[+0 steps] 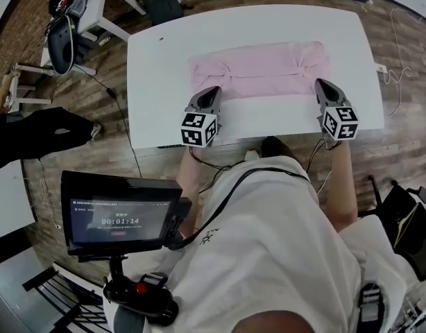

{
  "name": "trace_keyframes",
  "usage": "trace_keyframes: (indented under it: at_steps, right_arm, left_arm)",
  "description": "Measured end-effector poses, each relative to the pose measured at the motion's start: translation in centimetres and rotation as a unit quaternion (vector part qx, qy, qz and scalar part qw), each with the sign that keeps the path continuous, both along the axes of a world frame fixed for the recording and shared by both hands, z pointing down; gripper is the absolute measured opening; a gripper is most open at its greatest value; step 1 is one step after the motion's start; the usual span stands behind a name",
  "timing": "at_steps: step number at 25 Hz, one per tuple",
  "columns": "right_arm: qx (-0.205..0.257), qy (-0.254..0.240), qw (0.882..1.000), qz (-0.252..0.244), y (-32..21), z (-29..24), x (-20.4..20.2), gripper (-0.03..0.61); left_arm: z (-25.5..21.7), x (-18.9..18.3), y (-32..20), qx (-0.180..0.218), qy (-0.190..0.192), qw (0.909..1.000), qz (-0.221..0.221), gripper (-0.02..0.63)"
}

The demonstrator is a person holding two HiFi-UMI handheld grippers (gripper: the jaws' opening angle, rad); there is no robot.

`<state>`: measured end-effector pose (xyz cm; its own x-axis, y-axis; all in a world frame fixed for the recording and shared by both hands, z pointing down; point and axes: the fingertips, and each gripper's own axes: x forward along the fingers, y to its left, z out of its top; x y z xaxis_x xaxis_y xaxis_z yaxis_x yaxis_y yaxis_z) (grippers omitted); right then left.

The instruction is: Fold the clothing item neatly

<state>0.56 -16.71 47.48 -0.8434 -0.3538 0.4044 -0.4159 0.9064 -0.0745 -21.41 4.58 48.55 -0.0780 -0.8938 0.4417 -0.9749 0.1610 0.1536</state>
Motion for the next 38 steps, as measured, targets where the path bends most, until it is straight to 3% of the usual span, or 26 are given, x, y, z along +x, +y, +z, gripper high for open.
trace_keyframes:
  at_steps: [8, 18, 26, 38]
  right_arm:
    - [0.023, -0.024, 0.999, -0.018, 7.0, -4.3, -0.1, 0.003]
    - [0.019, -0.069, 0.997, -0.017, 9.8, -7.7, 2.6, 0.002]
    - [0.014, -0.078, 0.996, -0.046, 12.1, -8.9, 4.9, 0.002]
    - [-0.002, -0.076, 0.993, -0.094, 17.4, -7.9, 13.7, 0.002]
  left_arm:
    - [-4.6, 3.4, 2.7, 0.051, -0.016, 0.9986, 0.005, 0.002]
    - [-8.6, 8.3, 1.8, 0.107, -0.033, 0.9927, 0.045, 0.002]
    - [-9.8, 11.8, 2.9, 0.094, -0.045, 0.9935, 0.045, 0.0]
    - [-9.1, 21.9, 6.7, 0.081, -0.036, 0.996, 0.014, 0.002]
